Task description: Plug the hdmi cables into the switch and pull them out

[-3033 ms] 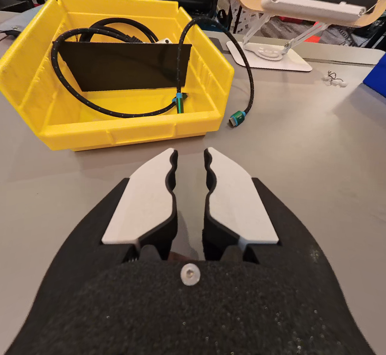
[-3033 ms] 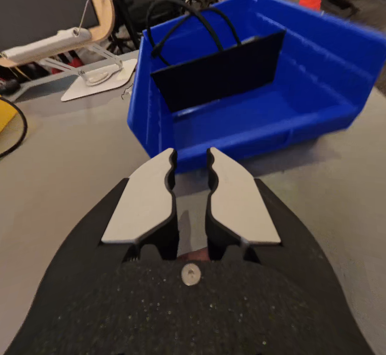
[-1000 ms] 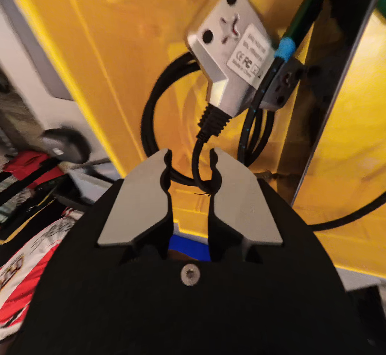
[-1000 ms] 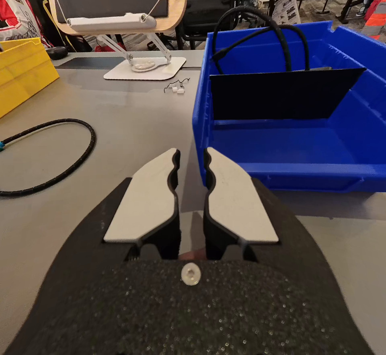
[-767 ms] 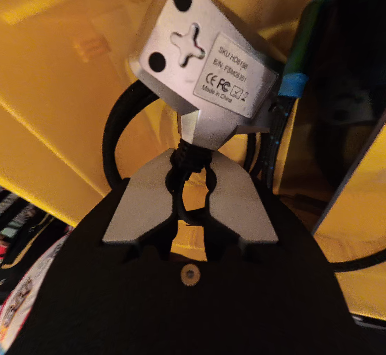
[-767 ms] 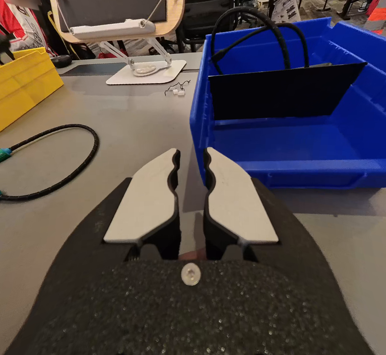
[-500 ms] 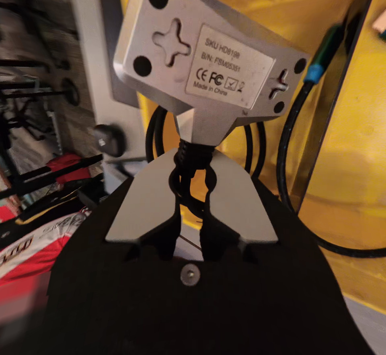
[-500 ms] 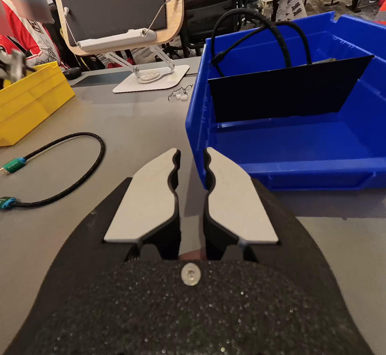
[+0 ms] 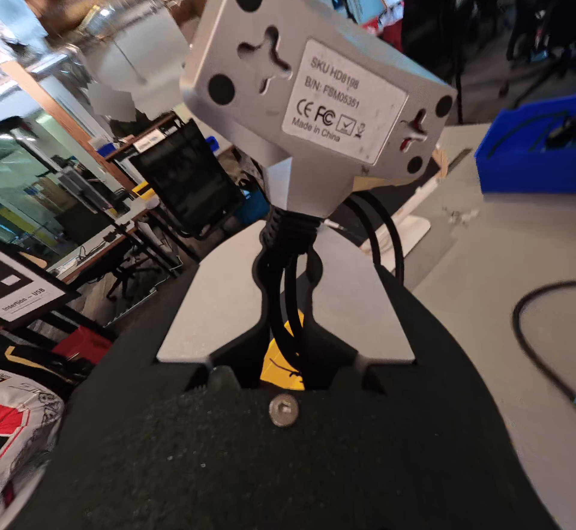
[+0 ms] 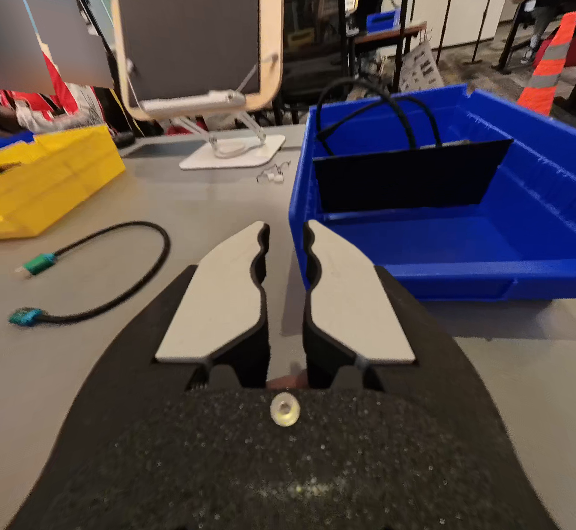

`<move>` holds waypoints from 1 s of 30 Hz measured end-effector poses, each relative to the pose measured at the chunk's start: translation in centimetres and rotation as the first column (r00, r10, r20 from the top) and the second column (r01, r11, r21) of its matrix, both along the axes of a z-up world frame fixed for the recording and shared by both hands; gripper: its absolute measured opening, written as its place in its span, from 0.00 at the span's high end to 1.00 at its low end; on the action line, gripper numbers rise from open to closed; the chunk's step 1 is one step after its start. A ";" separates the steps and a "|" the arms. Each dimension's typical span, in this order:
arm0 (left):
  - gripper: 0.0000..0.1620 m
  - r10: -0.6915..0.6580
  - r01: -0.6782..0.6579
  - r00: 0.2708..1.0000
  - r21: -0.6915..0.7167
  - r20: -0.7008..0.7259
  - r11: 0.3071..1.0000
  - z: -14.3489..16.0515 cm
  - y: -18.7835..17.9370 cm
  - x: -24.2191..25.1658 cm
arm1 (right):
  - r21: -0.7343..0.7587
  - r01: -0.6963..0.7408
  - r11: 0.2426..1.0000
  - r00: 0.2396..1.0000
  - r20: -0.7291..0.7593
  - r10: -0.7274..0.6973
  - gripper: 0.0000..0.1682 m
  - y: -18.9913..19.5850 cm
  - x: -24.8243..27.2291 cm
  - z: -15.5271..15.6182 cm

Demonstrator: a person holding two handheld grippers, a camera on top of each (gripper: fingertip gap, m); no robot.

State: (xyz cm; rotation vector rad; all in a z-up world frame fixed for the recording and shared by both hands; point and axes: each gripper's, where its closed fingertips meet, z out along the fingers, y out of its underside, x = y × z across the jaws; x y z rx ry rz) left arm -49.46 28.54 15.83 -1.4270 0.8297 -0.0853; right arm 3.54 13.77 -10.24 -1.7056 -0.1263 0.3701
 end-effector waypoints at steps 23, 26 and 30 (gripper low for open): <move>0.87 -0.172 0.211 0.902 -0.057 0.395 0.976 -18.1 -6.8 29.5 | 0.333 -0.604 0.724 0.783 0.080 0.617 0.85 4.9 -25.2 13.7; 0.87 -0.186 0.252 0.878 -0.096 0.440 0.963 -18.3 -7.0 29.9 | 0.365 -0.614 0.700 0.781 0.145 0.608 0.88 4.9 -25.4 13.7; 0.82 -0.135 0.240 0.919 -0.256 0.370 0.936 -20.4 -7.0 28.1 | 0.325 -0.627 0.708 0.778 0.321 0.541 0.87 6.1 -25.7 12.8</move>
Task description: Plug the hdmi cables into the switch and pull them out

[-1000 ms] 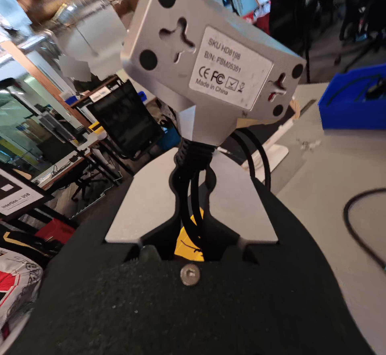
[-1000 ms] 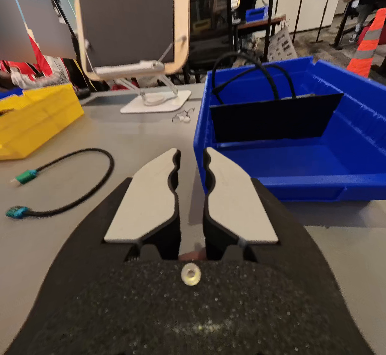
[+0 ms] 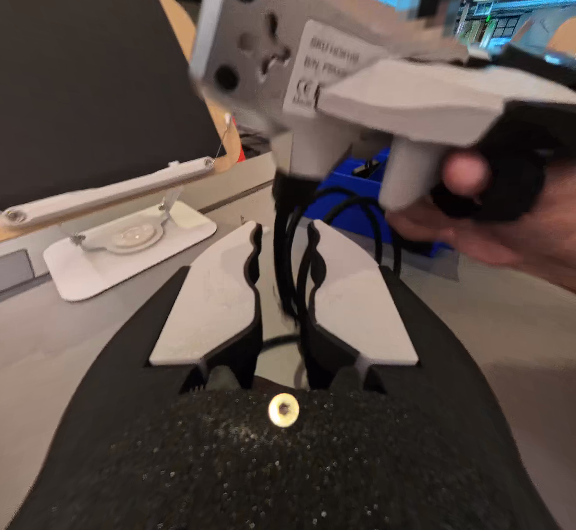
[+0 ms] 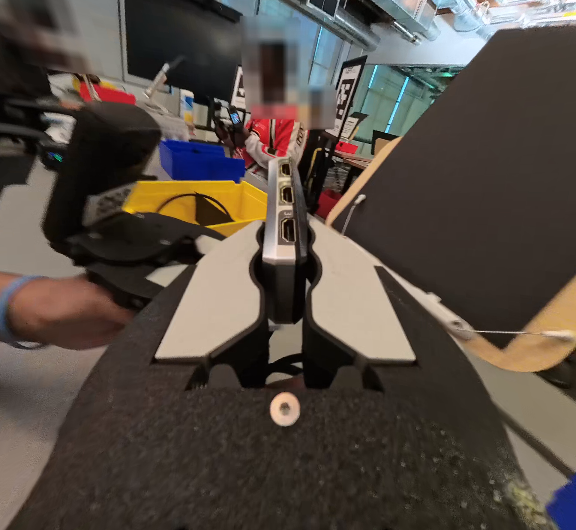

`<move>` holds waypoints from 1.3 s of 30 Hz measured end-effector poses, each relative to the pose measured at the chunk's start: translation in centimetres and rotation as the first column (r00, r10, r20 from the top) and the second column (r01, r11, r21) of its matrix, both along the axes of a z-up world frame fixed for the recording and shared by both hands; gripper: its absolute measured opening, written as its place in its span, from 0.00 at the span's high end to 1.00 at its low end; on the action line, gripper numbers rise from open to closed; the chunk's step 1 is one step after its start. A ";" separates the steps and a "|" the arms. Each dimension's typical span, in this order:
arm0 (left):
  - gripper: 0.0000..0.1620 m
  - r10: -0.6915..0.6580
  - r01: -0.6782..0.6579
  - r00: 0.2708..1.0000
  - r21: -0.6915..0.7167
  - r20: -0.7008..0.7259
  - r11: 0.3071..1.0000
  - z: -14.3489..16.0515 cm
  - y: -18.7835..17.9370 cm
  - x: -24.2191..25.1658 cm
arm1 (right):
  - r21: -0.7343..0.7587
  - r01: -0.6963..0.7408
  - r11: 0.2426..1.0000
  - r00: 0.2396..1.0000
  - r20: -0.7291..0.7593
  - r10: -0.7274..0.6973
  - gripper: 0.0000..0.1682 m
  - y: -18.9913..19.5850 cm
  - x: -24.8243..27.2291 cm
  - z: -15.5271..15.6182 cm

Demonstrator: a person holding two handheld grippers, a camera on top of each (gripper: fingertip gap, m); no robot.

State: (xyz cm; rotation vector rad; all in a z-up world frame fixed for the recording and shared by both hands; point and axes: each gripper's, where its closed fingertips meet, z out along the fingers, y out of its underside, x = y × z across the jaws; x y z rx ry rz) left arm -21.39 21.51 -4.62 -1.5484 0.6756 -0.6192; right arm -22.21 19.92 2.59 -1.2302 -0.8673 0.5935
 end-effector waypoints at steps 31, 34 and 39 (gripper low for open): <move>0.92 0.168 -0.421 0.837 -0.417 -0.521 0.805 -16.1 -7.3 -15.2 | 0.189 -0.070 0.980 0.888 0.460 -0.025 0.87 -0.8 -1.4 -13.6; 0.92 0.211 -0.459 0.795 -0.338 -0.568 0.822 -12.8 -7.3 -17.9 | 0.196 -0.056 0.979 0.895 0.444 -0.038 0.87 -0.6 -1.0 -13.0; 0.94 0.373 -0.593 0.613 -0.094 -0.697 0.800 -0.6 -10.0 -26.3 | 0.200 -0.023 0.980 0.899 0.432 -0.067 0.87 0.1 -0.1 -12.4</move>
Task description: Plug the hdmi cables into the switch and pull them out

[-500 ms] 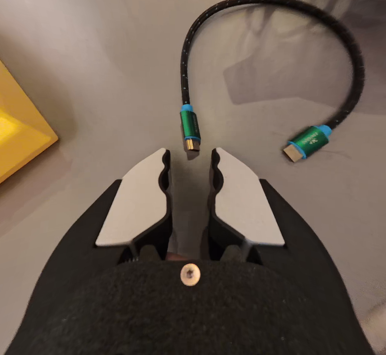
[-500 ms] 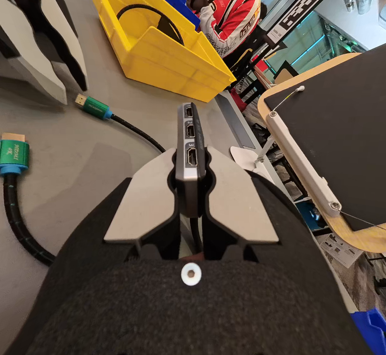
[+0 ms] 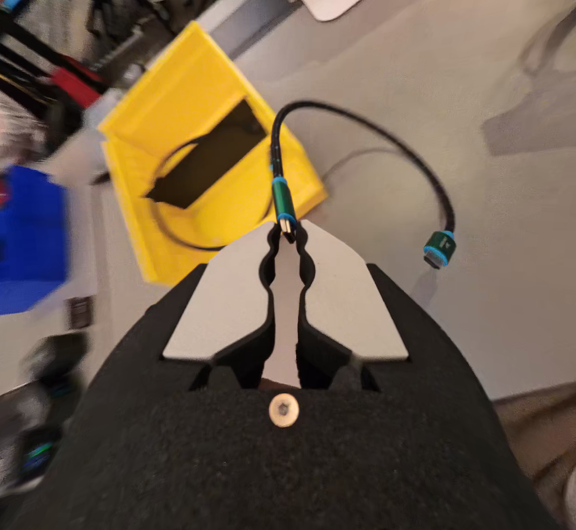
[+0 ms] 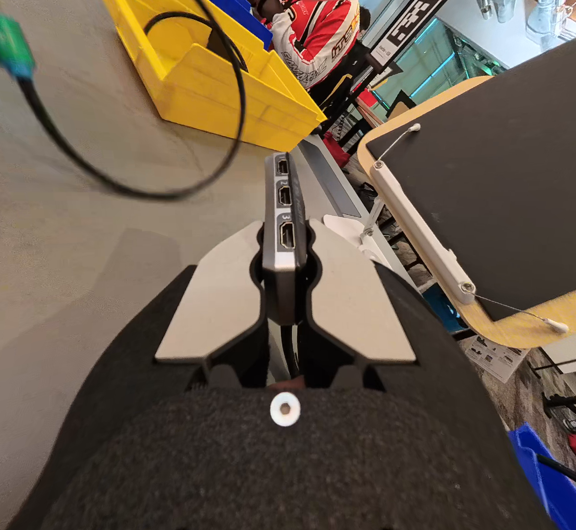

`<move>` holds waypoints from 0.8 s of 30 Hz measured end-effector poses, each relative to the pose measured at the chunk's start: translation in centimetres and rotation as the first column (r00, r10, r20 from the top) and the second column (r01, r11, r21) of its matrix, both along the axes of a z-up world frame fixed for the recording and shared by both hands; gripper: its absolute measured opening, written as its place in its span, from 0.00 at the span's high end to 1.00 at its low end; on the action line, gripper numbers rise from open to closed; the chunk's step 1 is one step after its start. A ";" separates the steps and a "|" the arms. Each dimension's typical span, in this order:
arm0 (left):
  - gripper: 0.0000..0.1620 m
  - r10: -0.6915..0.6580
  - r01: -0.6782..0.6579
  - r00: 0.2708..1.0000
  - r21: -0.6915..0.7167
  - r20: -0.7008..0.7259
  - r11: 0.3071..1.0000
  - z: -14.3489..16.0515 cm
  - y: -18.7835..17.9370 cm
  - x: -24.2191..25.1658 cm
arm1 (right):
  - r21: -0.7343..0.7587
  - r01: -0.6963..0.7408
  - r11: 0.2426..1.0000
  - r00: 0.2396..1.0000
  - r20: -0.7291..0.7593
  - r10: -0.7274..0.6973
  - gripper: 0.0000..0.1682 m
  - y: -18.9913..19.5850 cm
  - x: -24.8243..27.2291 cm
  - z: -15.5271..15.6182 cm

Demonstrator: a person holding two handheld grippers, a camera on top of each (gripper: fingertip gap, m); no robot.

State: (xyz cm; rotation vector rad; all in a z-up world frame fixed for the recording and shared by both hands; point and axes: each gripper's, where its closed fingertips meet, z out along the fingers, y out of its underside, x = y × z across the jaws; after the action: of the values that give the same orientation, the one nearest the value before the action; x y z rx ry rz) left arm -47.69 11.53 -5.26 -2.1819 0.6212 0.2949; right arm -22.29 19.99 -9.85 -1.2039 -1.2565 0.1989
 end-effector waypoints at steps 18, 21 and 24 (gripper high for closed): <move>1.00 -0.265 0.279 0.958 -0.142 0.108 0.950 -9.1 -3.7 18.5 | -0.027 0.023 0.999 1.000 -0.018 -0.023 0.87 0.7 0.6 0.1; 1.00 -0.264 0.305 0.937 -0.172 0.229 0.937 -11.5 -3.8 21.3 | -0.035 0.022 0.999 0.999 -0.028 -0.023 0.87 0.7 0.7 0.1; 1.00 -0.345 0.403 0.891 -0.165 0.297 0.900 -12.2 -4.2 23.2 | -0.039 0.022 0.999 0.999 -0.030 -0.023 0.87 0.7 0.8 0.2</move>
State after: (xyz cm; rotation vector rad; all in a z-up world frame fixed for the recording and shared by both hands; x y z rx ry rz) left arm -24.45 7.37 -17.50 -2.1989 0.9429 -0.2793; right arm -21.54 20.71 -9.68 -1.2438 -1.2168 0.2252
